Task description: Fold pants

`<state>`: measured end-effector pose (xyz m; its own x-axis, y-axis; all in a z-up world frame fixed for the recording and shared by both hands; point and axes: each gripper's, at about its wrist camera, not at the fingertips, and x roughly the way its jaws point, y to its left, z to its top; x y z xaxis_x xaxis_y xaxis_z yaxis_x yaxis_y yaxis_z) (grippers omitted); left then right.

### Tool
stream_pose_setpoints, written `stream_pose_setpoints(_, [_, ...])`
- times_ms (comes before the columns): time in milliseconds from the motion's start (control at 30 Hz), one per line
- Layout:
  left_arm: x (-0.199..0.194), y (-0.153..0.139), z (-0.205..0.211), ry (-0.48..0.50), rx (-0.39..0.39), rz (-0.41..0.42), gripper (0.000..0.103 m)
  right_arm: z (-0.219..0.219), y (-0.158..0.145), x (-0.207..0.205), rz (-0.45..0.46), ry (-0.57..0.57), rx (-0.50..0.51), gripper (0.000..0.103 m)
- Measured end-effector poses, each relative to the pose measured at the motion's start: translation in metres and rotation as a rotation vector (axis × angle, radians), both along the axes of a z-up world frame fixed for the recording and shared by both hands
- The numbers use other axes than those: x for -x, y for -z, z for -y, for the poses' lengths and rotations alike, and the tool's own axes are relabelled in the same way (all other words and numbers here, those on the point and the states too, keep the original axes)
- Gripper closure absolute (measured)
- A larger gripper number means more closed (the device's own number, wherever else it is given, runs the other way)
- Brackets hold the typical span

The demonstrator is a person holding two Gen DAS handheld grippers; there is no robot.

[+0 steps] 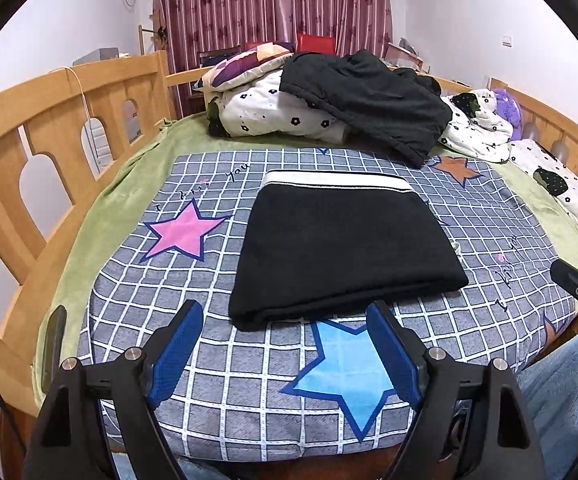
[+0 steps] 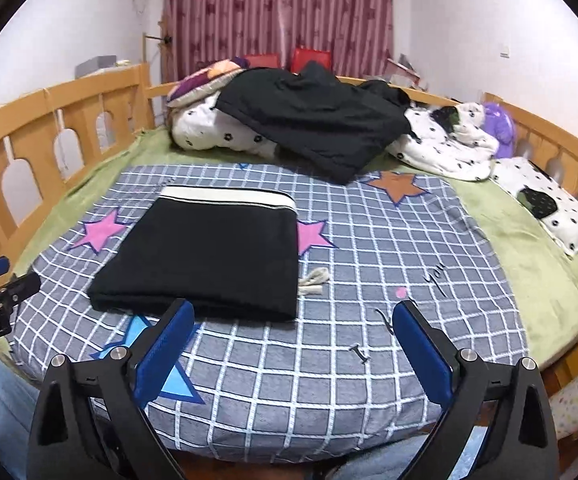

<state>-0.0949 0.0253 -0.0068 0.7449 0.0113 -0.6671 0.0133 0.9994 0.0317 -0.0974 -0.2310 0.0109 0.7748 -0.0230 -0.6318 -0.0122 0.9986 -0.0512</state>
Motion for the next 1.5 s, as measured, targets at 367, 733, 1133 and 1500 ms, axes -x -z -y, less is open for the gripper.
stream_pose_setpoints(367, [-0.002,0.006,0.009,0.004,-0.002,-0.033,0.020,0.005,0.000,0.003,-0.024,0.004,-0.020,0.005])
stream_pose_setpoints(733, [-0.002,0.010,0.001,-0.026,-0.002,-0.043,0.020,-0.001,0.001,0.001,-0.023,0.008,-0.024,0.005])
stream_pose_setpoints(1133, [0.001,0.008,-0.002,-0.046,-0.025,-0.029,0.020,-0.008,0.004,0.001,-0.029,0.007,-0.001,0.005])
stream_pose_setpoints(1500, [0.002,0.006,-0.005,-0.052,-0.026,-0.028,0.020,-0.007,0.005,0.001,-0.033,0.017,0.005,0.005])
